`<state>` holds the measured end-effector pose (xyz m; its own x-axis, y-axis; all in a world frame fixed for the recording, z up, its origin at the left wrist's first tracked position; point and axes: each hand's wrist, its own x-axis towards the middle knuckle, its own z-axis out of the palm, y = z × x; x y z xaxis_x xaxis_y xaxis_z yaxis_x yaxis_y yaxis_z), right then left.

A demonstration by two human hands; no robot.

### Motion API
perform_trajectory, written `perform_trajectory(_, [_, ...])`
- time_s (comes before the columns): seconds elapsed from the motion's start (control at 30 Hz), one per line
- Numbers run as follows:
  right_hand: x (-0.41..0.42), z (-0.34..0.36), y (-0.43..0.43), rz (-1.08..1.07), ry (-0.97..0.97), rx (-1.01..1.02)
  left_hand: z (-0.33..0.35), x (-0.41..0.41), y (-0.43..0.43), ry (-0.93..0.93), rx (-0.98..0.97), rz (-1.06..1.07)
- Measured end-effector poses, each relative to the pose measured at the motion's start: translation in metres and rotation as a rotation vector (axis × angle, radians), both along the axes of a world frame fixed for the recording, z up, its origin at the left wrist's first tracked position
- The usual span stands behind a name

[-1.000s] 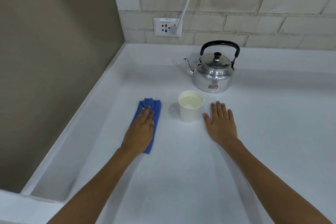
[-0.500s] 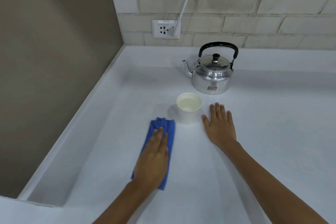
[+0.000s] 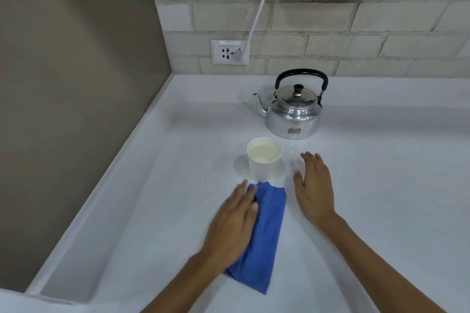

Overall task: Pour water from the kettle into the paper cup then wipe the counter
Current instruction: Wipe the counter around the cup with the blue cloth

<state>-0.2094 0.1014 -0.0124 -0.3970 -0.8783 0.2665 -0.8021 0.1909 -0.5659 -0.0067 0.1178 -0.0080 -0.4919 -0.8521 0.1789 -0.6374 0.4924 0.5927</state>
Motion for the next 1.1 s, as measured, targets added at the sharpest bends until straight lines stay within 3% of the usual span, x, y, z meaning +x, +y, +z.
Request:
perform_trajectory(0.07, [0.025,0.007,0.022,0.018,-0.061,-0.038,-0.001,0.013,-0.029,0.003,0.059,0.077])
perform_trajectory(0.27, [0.117,0.0,0.059,0.182,-0.121,0.135,-0.025,0.024,-0.074,-0.333,0.007,0.137])
perform_trajectory(0.43, [0.14,0.003,0.059,0.06,0.245,0.296,-0.04,0.023,-0.075,-0.383,-0.084,0.163])
perform_trajectory(0.67, [0.096,-0.013,0.078,0.109,0.324,0.179,-0.04,0.025,-0.074,-0.428,-0.156,0.14])
perform_trajectory(0.9, [-0.015,-0.011,0.038,0.065,0.193,0.144,-0.039,0.023,-0.072,-0.44,-0.14,0.157])
perform_trajectory(1.1, [0.003,-0.017,0.007,0.177,0.237,0.125,-0.039,0.022,-0.072,-0.444,-0.119,0.161])
